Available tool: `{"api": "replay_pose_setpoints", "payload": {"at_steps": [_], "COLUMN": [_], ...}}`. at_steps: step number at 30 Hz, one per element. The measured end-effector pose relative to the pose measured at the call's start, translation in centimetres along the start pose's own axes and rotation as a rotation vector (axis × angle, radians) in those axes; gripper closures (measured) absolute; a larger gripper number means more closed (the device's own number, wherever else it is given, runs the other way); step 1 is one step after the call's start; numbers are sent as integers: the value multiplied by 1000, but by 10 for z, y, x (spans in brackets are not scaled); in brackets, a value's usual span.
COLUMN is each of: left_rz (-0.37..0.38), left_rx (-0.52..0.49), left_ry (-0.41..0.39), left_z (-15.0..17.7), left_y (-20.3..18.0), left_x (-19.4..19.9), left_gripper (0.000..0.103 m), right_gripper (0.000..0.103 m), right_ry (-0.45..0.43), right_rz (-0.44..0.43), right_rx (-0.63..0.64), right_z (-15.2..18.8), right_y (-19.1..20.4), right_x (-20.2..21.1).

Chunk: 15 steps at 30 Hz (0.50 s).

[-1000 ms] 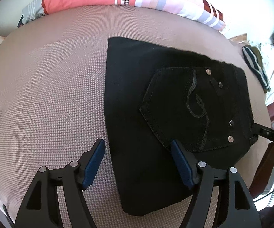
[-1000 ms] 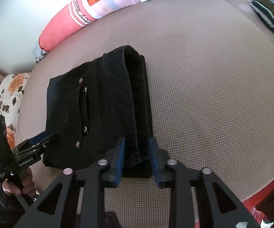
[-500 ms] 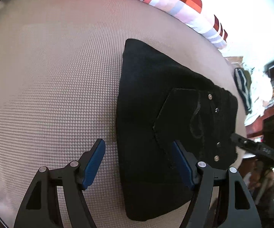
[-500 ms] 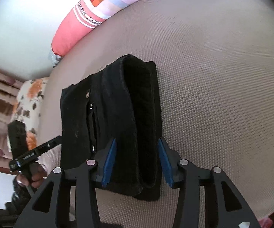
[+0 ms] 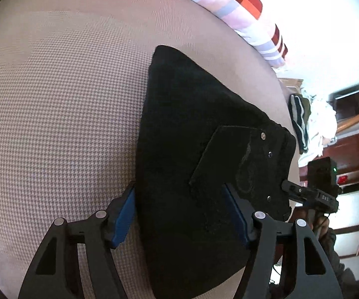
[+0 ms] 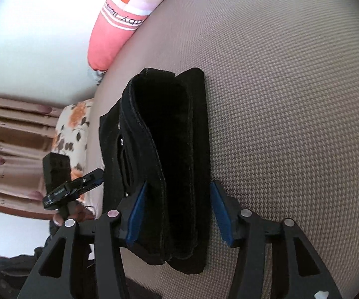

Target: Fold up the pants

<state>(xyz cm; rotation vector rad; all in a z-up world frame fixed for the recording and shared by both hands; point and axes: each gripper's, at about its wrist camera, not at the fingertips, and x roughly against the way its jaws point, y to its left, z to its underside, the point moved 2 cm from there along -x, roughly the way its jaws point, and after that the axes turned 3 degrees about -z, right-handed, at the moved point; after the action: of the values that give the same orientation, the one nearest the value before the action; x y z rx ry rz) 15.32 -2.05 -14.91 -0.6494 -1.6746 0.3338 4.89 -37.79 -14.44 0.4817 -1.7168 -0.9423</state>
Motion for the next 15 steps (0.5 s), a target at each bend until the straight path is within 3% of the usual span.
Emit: {"api": "replay_pose_setpoints", "payload": {"at_steps": [10,15], "left_rz": [85,-31], "left_rx": [-17,-40], "left_ry": [-19,-38], "left_z": [-12,-17], "left_y": [-1,-15], "left_x": [-8,-17], "left_gripper": [36,58], "right_gripper": [69,72], "right_ry": [32,-3], "right_rz": [-117,-64], "right_rx": [-17,8], "right_z": [-8,-10], "right_y": [-5,7], "right_x": [-13,-18]}}
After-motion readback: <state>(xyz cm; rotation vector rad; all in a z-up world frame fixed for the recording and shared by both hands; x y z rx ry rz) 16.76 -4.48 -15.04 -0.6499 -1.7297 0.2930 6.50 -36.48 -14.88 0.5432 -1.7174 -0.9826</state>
